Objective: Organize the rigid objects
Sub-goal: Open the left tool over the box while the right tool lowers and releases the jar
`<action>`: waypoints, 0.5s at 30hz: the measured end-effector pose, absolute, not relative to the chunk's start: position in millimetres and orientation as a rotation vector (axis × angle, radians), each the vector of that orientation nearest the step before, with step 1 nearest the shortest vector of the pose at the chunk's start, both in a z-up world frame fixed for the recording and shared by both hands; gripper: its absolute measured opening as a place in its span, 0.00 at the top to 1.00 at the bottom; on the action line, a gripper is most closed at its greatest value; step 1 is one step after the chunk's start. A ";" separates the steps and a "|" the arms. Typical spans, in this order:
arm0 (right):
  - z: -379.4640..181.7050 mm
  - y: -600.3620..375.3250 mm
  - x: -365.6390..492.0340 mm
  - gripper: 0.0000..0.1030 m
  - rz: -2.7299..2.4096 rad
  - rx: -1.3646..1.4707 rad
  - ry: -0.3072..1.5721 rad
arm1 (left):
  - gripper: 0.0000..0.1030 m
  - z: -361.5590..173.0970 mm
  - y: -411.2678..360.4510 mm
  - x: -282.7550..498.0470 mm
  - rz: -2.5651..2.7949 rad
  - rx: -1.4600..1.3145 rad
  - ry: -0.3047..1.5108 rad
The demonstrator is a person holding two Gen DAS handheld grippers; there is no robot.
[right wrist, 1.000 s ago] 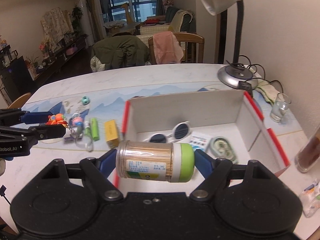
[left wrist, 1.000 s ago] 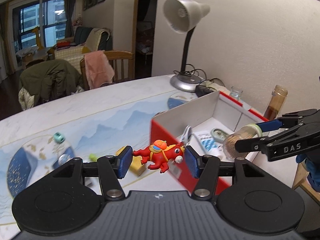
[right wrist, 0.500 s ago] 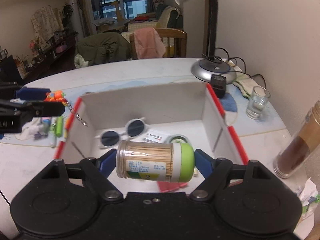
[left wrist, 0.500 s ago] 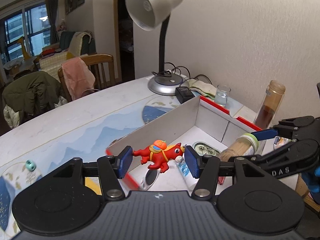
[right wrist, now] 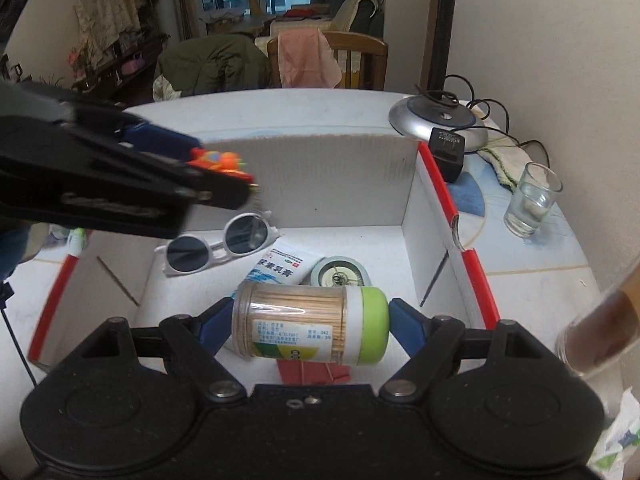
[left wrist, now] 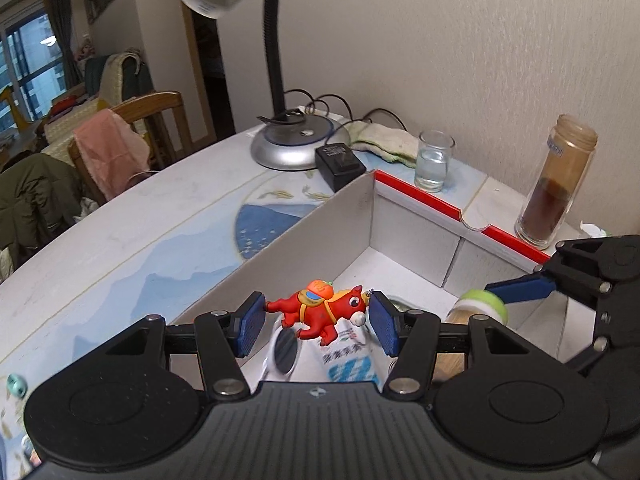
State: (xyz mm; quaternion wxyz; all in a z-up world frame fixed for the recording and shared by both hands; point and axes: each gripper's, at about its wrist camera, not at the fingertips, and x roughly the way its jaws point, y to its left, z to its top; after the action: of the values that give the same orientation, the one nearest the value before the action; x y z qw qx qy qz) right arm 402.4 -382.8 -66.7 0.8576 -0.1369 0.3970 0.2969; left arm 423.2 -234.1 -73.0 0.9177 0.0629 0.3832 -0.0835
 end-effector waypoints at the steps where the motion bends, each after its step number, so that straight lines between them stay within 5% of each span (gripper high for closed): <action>1: -69.6 -382.0 404.9 0.21 0.629 -0.296 0.841 | 0.45 -76.3 -237.6 428.3 -0.175 0.134 0.795; 15: -93.2 -374.6 418.0 0.21 0.656 -0.340 0.943 | 0.45 -121.9 -249.1 476.6 -0.182 0.110 0.954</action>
State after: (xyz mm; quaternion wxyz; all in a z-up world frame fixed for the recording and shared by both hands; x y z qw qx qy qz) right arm 418.0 -374.6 -93.2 0.8259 -0.1599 0.4440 0.3086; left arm 476.6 -249.1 -121.9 0.8829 0.0527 0.4584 -0.0872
